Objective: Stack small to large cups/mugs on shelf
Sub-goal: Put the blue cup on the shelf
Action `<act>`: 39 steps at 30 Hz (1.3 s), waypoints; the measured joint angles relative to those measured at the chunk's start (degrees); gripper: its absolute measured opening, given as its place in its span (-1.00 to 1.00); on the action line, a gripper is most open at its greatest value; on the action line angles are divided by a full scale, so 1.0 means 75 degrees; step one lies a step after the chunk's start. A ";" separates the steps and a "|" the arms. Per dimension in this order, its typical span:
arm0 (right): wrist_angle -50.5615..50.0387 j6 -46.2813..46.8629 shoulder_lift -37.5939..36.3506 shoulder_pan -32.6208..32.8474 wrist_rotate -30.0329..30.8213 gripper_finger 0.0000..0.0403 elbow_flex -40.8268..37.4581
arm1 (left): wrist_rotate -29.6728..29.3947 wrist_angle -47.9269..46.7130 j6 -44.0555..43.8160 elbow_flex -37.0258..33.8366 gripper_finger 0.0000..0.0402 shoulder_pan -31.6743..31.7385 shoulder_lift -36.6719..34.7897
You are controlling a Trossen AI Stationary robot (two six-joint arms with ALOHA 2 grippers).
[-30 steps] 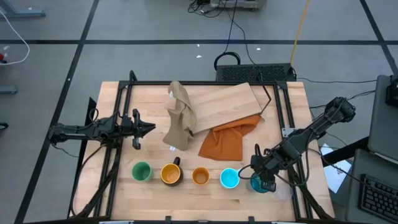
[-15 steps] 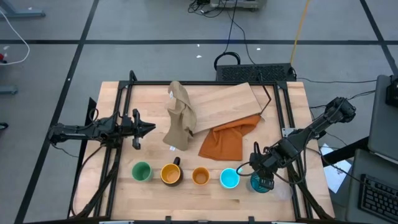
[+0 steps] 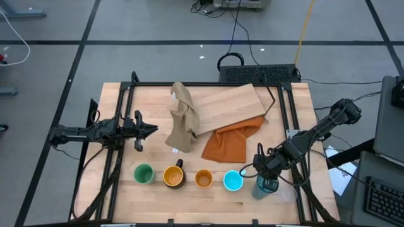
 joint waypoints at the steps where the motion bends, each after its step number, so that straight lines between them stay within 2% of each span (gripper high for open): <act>1: -0.0012 0.0008 0.0000 0.0000 0.0008 -0.99 0.0000 | 0.0000 0.0000 0.0001 0.0000 -0.77 0.0000 0.0000; 10: -0.0753 0.0148 -0.0315 0.0000 0.0154 -0.99 0.0217 | 0.0000 0.0010 0.0001 0.0000 -0.77 0.0003 -0.0002; 13: -0.1462 0.0204 -0.0444 -0.0003 0.0236 -0.99 0.0656 | 0.0000 0.0041 0.0001 -0.0006 -0.77 0.0001 -0.0002; 20: -0.3135 0.0038 -0.0542 -0.0074 0.1163 -1.00 0.2264 | 0.0000 0.0047 -0.0148 -0.0006 -0.77 0.0000 -0.0002; 26: -0.4149 -0.0299 -0.0541 -0.0108 0.2355 -1.00 0.3641 | 0.0000 0.0060 -0.0237 -0.0006 -0.77 0.0003 -0.0002; 29: -0.4208 -0.0625 -0.0546 -0.0105 0.2994 -1.00 0.4058 | 0.0000 0.0064 -0.0353 -0.0006 -0.77 0.0000 -0.0002; 36: -0.3199 -0.2580 -0.0542 -0.0096 0.5103 -1.00 0.4316 | 0.0000 0.0100 -0.0365 -0.0006 -0.77 0.0000 -0.0002; 39: -0.2388 -0.3706 -0.0551 -0.0086 0.6554 -1.00 0.4234 | 0.0001 0.0509 -0.0384 -0.0006 -0.77 0.0000 -0.0002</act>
